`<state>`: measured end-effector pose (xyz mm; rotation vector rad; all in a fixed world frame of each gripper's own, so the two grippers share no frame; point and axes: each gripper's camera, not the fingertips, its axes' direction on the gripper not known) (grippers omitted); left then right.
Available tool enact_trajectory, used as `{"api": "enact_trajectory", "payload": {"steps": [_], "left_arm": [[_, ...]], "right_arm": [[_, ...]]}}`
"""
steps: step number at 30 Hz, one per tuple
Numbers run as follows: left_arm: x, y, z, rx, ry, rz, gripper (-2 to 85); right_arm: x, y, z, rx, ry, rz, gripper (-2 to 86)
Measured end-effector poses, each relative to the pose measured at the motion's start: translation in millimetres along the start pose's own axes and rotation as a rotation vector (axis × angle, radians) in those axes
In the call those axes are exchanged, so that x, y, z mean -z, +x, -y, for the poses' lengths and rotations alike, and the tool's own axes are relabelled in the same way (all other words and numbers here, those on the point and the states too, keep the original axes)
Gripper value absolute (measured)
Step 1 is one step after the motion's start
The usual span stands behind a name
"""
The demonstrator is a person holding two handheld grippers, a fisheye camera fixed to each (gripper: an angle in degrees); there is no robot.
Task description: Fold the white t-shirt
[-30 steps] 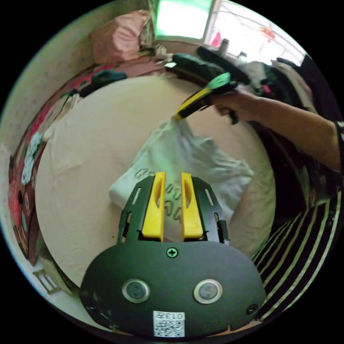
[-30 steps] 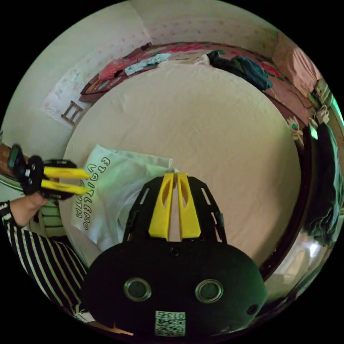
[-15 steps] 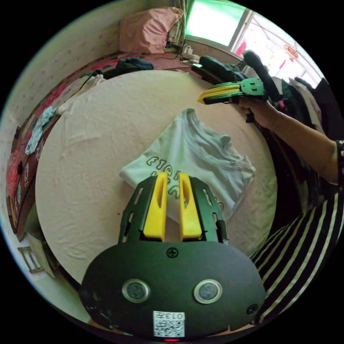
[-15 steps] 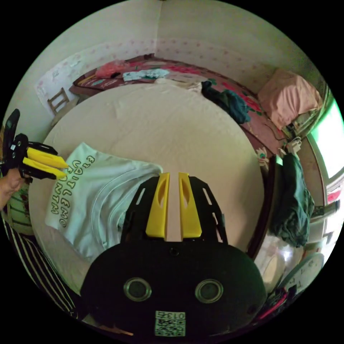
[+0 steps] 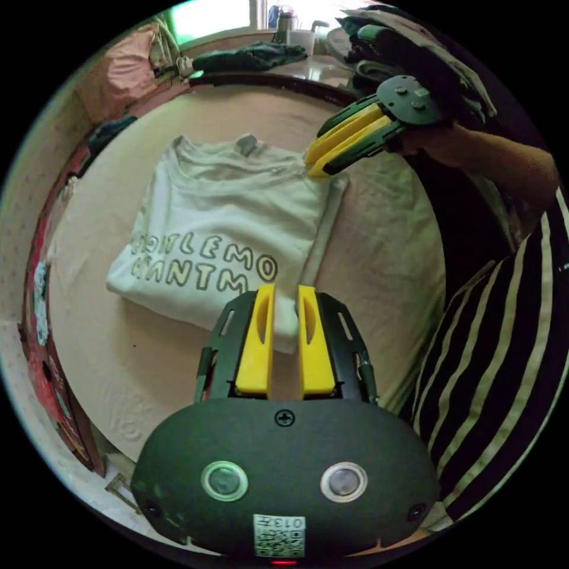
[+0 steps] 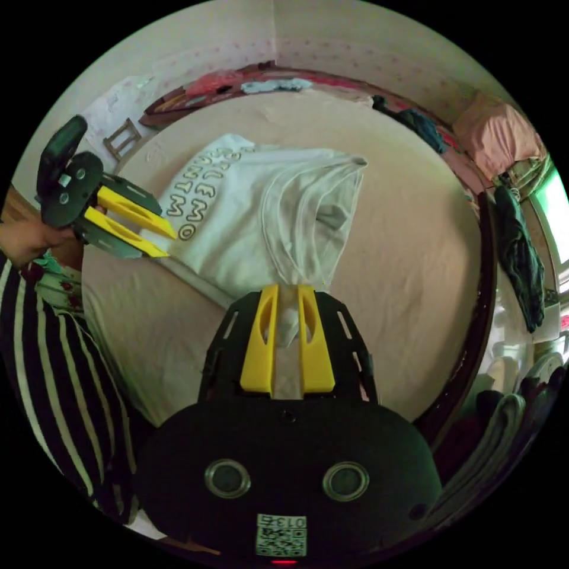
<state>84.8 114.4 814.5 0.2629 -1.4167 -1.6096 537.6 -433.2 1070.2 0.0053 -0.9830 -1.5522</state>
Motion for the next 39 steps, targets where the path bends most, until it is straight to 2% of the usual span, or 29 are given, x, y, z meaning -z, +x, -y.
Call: {"api": "enact_trajectory", "payload": {"steps": [2, 4, 8, 12, 14, 18, 22, 27, 32, 35, 39], "left_arm": [[-10, -12, -1, 0.04, -0.069, -0.04, 1.7], [-8, -30, -9, 0.11, -0.032, -0.13, 0.8], [-8, -45, -21, 0.166, -0.015, -0.176, 1.2], [-3, -71, -36, 0.26, 0.035, -0.284, 7.3], [12, -82, -50, 0.318, 0.105, -0.306, 9.2], [29, -128, -90, 0.615, 0.325, -0.338, 13.4], [17, -172, -93, 0.762, 0.355, -0.343, 16.4], [0, -206, -79, 0.794, 0.323, -0.412, 17.3], [-4, -225, -63, 0.773, 0.282, -0.388, 13.7], [-4, -231, -56, 0.738, 0.277, -0.336, 13.9], [-22, -250, -56, 0.784, 0.294, -0.43, 15.2]], "right_arm": [[-6, -2, -5, 0.01, 0.0, -0.022, 3.7], [-4, 0, -8, 0.011, -0.037, 0.005, 3.1], [9, -2, -25, 0.011, -0.025, 0.016, 3.3], [7, 7, -40, -0.05, -0.012, 0.046, 7.1], [22, 23, -44, -0.141, 0.061, 0.079, 9.0], [27, 55, -39, -0.263, 0.171, 0.147, 12.1], [6, 64, -15, -0.27, 0.159, 0.15, 13.0], [-16, 75, 2, -0.347, 0.089, 0.236, 12.7], [-13, 60, 10, -0.321, 0.073, 0.164, 11.3], [-7, 53, 13, -0.319, 0.058, 0.04, 10.9], [-7, 60, 14, -0.378, 0.058, 0.067, 10.8]]}}
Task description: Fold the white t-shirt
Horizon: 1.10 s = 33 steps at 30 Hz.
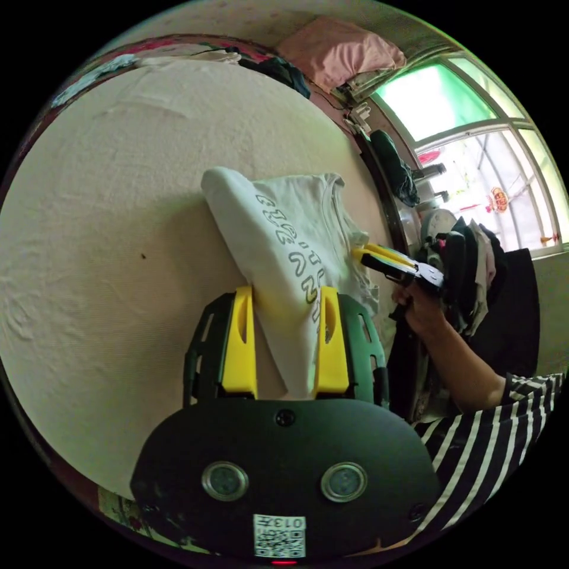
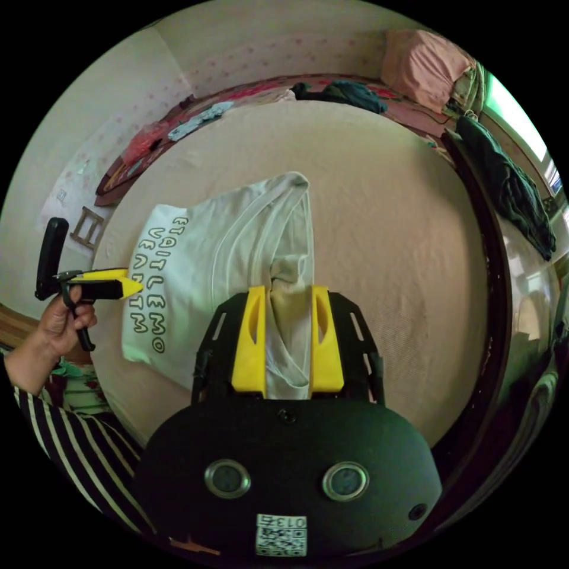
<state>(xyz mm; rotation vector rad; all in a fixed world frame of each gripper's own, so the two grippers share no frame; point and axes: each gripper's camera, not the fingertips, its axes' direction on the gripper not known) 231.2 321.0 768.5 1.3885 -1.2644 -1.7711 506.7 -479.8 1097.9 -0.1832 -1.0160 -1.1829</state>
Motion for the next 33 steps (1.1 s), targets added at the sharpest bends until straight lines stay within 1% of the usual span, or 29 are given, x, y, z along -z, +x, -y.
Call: {"api": "enact_trajectory", "payload": {"steps": [2, 5, 11, 13, 15, 17, 18, 20, 25, 31, 33], "left_arm": [[-3, -3, 7, -0.01, -0.007, 0.0, 15.6], [-10, -5, 19, -0.016, -0.024, -0.012, 14.6], [-23, -8, 41, -0.04, -0.043, 0.019, 12.7], [-30, -20, 51, 0.034, -0.043, -0.056, 10.9], [-35, -26, 59, 0.052, -0.067, -0.085, 8.7], [-35, -22, 65, 0.026, -0.078, -0.062, 7.7], [-33, -14, 69, -0.004, -0.061, -0.042, 7.5], [-28, 1, 73, -0.054, -0.023, -0.014, 7.3], [-18, 36, 91, -0.156, 0.076, -0.014, 7.2], [-13, 82, 137, -0.26, 0.177, -0.044, 7.2], [-14, 100, 158, -0.294, 0.213, -0.065, 7.2]], "right_arm": [[1, -4, 2, 0.005, 0.008, -0.023, 10.2], [5, -12, 9, 0.0, 0.0, 0.013, 8.6], [9, -28, 21, 0.009, -0.015, -0.018, 4.9], [10, -32, 29, 0.021, -0.036, -0.035, 4.1], [13, -45, 40, 0.078, -0.068, -0.113, 3.6], [15, -60, 44, 0.144, -0.076, -0.211, 3.4], [21, -69, 45, 0.171, -0.05, -0.265, 3.3], [31, -76, 46, 0.192, -0.004, -0.309, 3.2], [66, -77, 54, 0.202, 0.076, -0.368, 3.0], [132, -50, 89, 0.222, 0.185, -0.426, 2.8], [164, -29, 110, 0.238, 0.231, -0.452, 2.7]]}}
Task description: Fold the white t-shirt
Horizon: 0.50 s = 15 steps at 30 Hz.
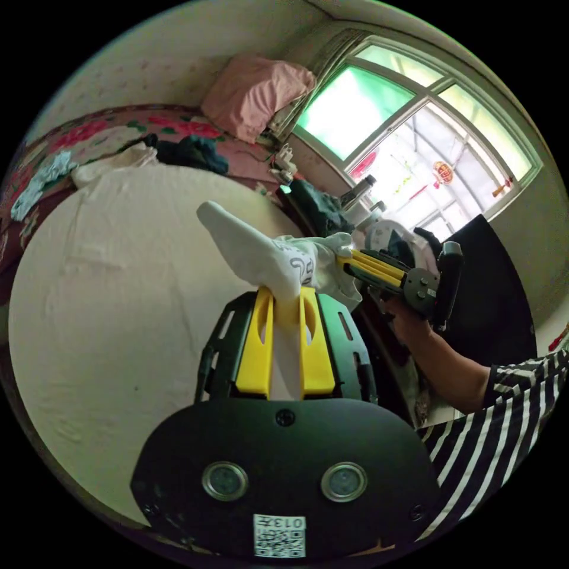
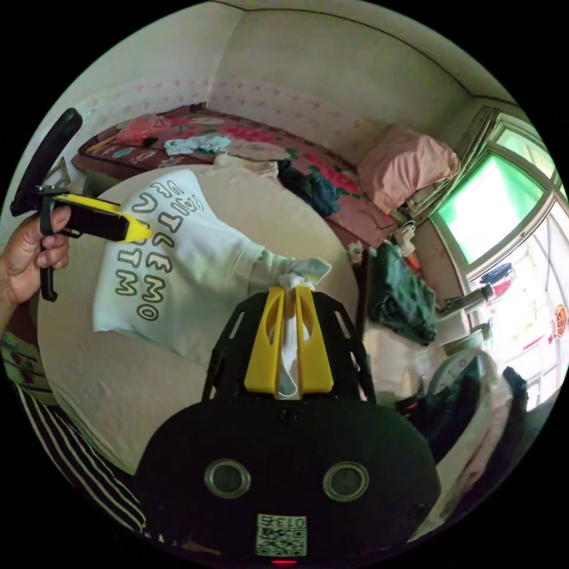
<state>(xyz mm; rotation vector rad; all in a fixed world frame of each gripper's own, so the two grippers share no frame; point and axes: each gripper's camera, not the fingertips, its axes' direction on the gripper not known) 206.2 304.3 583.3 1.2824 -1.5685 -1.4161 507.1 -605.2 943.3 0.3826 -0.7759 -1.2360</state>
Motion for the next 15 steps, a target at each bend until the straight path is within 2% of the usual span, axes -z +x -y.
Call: {"api": "enact_trajectory", "payload": {"steps": [7, 10, 15], "left_arm": [[-50, 67, 144, -0.15, 0.203, -0.096, 7.2], [-88, 102, 212, -0.209, 0.261, -0.103, 7.3], [-182, 131, 309, -0.22, 0.252, -0.152, 7.3]], "right_arm": [[35, 152, 72, 0.089, 0.102, -0.143, 2.6], [34, 239, 109, 0.112, 0.087, -0.166, 2.5], [-17, 385, 152, 0.09, -0.009, -0.122, 2.6]]}}
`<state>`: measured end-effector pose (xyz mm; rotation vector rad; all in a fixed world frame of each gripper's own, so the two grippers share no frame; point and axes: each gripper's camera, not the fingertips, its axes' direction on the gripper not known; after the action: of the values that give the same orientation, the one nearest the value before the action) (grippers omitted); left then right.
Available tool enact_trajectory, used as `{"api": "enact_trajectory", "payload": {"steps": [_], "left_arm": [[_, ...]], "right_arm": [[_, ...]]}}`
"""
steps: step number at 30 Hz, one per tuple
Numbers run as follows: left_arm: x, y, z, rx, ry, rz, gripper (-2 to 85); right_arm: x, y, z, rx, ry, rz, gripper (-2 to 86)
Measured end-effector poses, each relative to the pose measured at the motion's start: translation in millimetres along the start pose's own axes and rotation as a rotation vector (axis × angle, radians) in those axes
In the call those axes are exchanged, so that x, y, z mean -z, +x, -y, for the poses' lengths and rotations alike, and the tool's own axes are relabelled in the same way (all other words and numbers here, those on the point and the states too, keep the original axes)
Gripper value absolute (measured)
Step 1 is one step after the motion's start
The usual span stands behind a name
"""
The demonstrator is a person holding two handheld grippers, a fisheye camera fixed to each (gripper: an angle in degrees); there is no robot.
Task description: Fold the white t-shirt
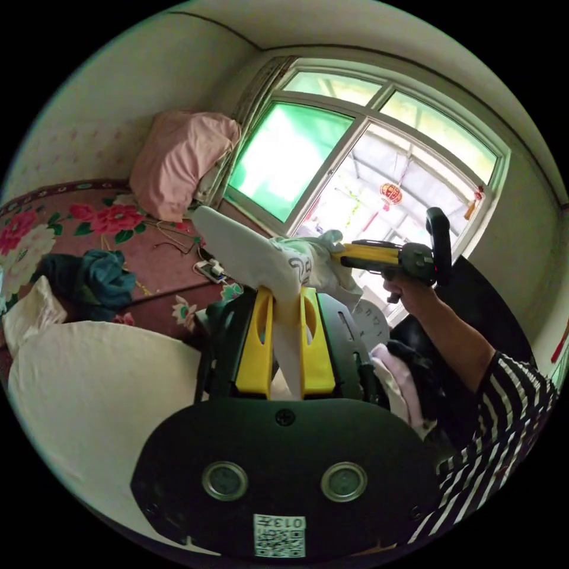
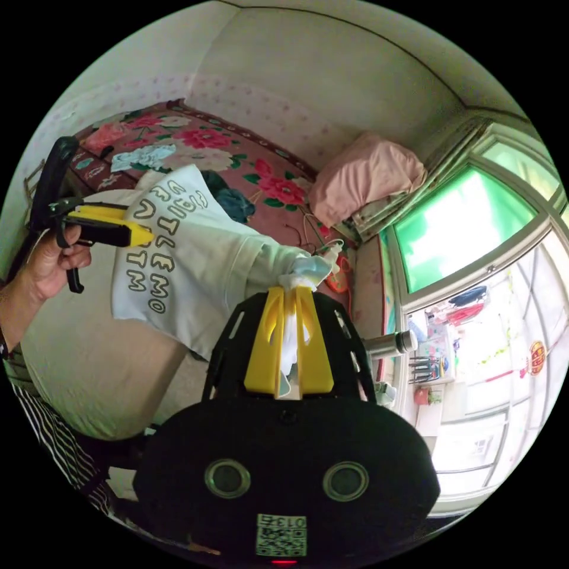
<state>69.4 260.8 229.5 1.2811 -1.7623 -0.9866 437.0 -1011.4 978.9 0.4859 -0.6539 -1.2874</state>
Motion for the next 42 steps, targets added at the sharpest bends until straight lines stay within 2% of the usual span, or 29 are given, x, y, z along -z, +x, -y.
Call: {"api": "enact_trajectory", "payload": {"steps": [5, 7, 10, 12, 15, 17, 19, 21, 22, 24, 26, 28, 30, 35, 39, 42], "left_arm": [[-148, -46, 17, 0.093, -0.129, -0.03, 7.5], [-229, -74, 1, 0.155, -0.28, -0.012, 7.6], [-300, -103, -26, 0.218, -0.407, 0.0, 7.5], [-317, -116, -36, 0.256, -0.368, -0.031, 7.6], [-332, -126, -42, 0.282, -0.34, -0.095, 7.9], [-323, -124, -43, 0.265, -0.288, -0.05, 7.7], [-308, -100, -45, 0.112, -0.198, 0.064, 7.7], [-324, -70, -47, -0.041, -0.266, 0.099, 9.5], [-340, -54, -51, -0.098, -0.312, 0.112, 12.2], [-363, -42, -57, -0.084, -0.309, 0.097, 13.9], [-395, -40, -63, -0.056, -0.371, 0.083, 13.8], [-433, -40, -69, -0.031, -0.433, 0.086, 9.1], [-448, -41, -66, -0.022, -0.459, 0.192, 5.6], [-461, -24, -50, 0.072, -0.436, 0.002, 3.6], [-506, -33, -76, 0.08, -0.557, -0.021, 4.9], [-507, -39, -88, 0.137, -0.505, -0.116, 7.0]], "right_arm": [[-134, 71, -10, -0.022, -0.16, 0.075, 3.0], [-195, 82, -22, -0.02, -0.26, 0.137, 3.3], [-281, 90, -45, -0.016, -0.398, 0.212, 4.0], [-320, 90, -56, 0.003, -0.45, 0.292, 4.9], [-326, 100, -52, 0.076, -0.422, 0.287, 6.4], [-316, 115, -46, 0.084, -0.41, 0.212, 6.4], [-298, 126, -43, 0.124, -0.326, 0.038, 5.2], [-275, 122, -49, 0.195, -0.163, -0.05, 3.2], [-272, 118, -52, 0.224, -0.128, -0.036, 3.0], [-275, 99, -64, 0.33, -0.084, -0.012, 2.5], [-286, 95, -70, 0.343, -0.085, 0.043, 2.1], [-304, 102, -74, 0.302, -0.098, 0.169, 1.6], [-345, 106, -80, 0.297, -0.222, 0.281, 0.9], [-377, 135, -83, 0.165, -0.291, 0.379, 0.2], [-386, 145, -91, 0.265, -0.424, 0.367, 0.1], [-372, 172, -92, 0.208, -0.363, 0.411, 0.1]]}}
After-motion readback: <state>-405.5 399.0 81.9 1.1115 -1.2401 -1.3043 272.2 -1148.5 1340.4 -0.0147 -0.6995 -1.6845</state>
